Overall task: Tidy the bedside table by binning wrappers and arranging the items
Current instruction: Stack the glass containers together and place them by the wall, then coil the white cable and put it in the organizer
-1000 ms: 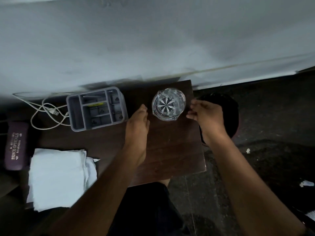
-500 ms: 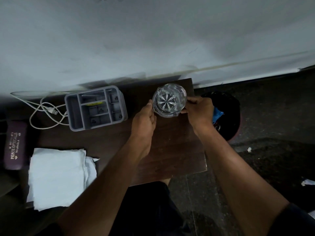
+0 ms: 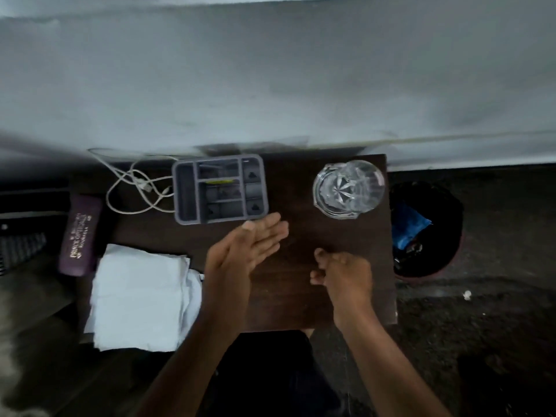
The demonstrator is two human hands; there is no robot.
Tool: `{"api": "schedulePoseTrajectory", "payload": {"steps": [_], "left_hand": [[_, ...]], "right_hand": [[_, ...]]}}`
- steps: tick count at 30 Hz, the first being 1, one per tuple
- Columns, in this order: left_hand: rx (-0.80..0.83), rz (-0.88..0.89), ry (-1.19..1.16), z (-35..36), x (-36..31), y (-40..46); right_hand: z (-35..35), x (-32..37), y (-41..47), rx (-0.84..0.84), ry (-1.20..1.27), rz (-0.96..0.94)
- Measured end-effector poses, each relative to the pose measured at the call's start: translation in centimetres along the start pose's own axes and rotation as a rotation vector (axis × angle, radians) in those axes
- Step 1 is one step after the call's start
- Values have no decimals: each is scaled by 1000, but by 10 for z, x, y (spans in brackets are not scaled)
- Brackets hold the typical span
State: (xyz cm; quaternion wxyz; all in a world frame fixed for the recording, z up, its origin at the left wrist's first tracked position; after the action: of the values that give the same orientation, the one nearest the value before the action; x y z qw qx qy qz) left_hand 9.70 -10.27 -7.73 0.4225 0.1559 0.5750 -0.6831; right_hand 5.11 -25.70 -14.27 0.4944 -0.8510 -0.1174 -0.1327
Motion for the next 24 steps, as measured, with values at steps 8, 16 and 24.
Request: {"api": "schedulePoseTrajectory", "payload": {"steps": [8,16,24], "left_hand": [[-353,249,198,-101,-41,15],[-200,84,62,-84,-28,37],[-214,59,17,-82,-25,31]], "right_hand": [[45,90,-47,-92,-248,-715],[57,96,-33,-111,-380,-739],[49,92,-34,-165,-490,-736]]}}
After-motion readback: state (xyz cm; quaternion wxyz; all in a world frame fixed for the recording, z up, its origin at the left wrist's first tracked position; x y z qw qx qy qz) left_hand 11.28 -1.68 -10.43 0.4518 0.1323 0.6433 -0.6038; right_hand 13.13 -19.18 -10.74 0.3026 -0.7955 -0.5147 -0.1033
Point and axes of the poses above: each hand's wrist, its own y-axis towards the middle knuckle, its own z-axis out of the palm, x = y × z, the point moved 1 cm from there along y, towards the middle knuckle, and after that the axes turned 14 degrees about -y, right-handed, at the moved point
